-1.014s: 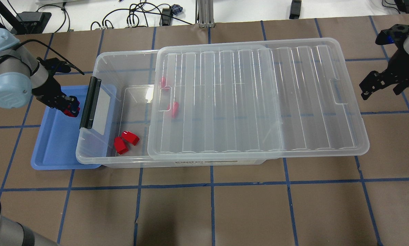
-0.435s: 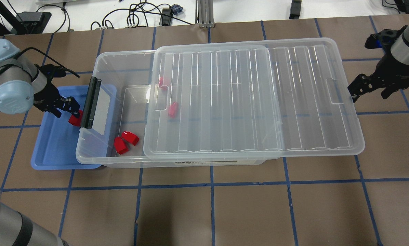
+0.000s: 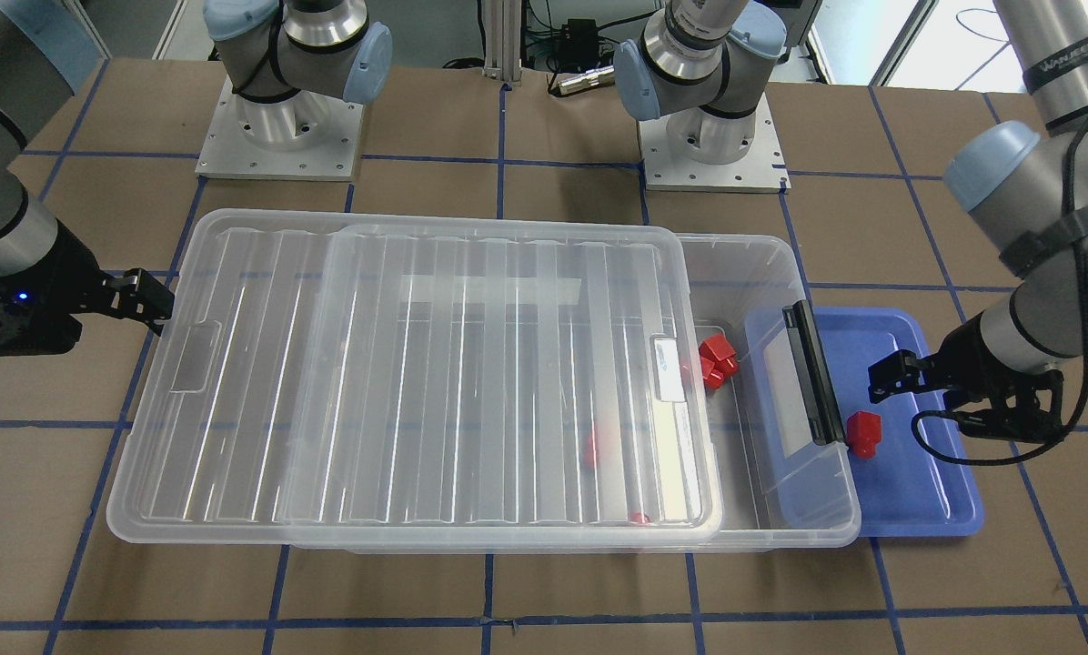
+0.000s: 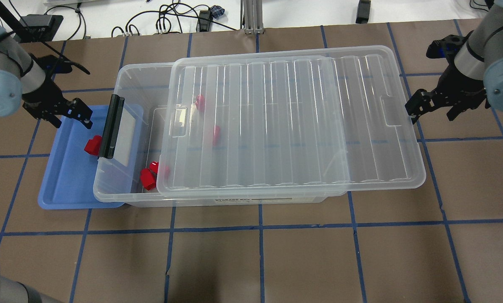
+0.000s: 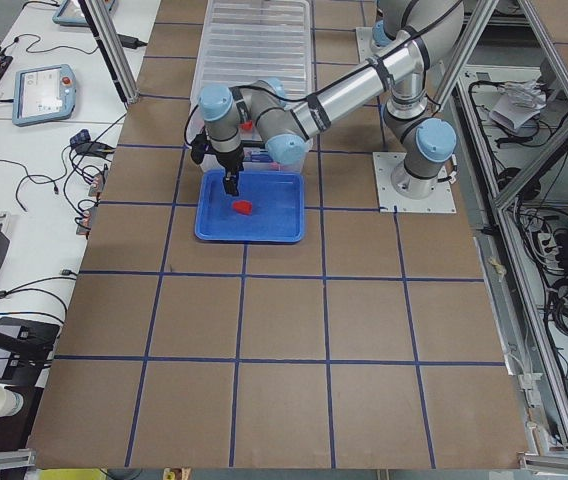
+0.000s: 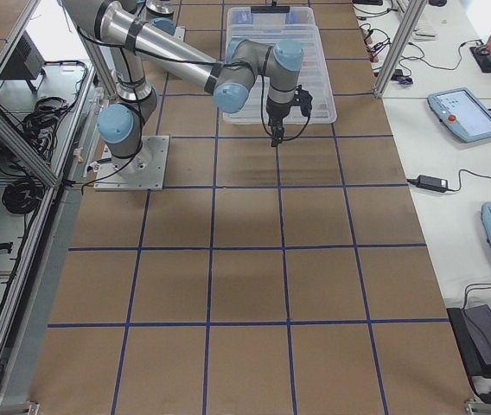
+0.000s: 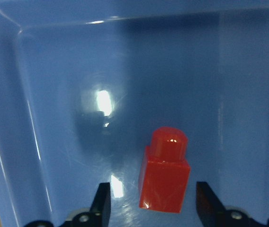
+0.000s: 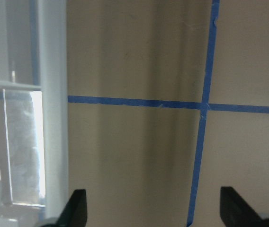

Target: Place red block in blue tray from box

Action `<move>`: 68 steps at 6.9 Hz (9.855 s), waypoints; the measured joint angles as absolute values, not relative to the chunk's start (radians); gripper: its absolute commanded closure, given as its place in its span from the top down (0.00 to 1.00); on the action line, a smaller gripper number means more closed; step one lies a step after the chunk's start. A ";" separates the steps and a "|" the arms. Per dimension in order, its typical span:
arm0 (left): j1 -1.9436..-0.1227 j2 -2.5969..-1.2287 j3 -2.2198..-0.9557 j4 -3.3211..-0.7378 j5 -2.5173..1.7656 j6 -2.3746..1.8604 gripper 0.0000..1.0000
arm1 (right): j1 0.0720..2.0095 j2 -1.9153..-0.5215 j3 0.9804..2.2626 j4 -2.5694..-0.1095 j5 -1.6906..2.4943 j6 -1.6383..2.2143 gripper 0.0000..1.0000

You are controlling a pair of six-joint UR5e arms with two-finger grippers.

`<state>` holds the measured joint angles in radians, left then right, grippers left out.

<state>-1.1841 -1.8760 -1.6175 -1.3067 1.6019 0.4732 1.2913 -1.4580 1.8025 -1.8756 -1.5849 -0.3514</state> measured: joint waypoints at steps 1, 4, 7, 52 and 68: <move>-1.229 -1.846 -1.552 -1.415 1.608 0.411 1.00 | 1.335 -1.460 1.801 -1.878 -1.585 -0.315 1.00; -1.420 -1.733 -1.496 -1.566 1.611 0.133 1.00 | 1.450 -1.458 1.800 -1.926 -1.587 -0.209 1.00; -1.600 -1.650 -1.492 -1.586 1.661 -0.064 1.00 | 1.505 -1.459 1.797 -1.934 -1.587 -0.192 1.00; -1.603 -1.582 -1.522 -1.577 1.589 -0.051 1.00 | 1.595 -1.491 1.460 -1.586 -1.586 0.044 1.00; -1.605 -1.582 -1.522 -1.577 1.589 -0.051 1.00 | 1.595 -1.491 1.460 -1.586 -1.586 0.044 1.00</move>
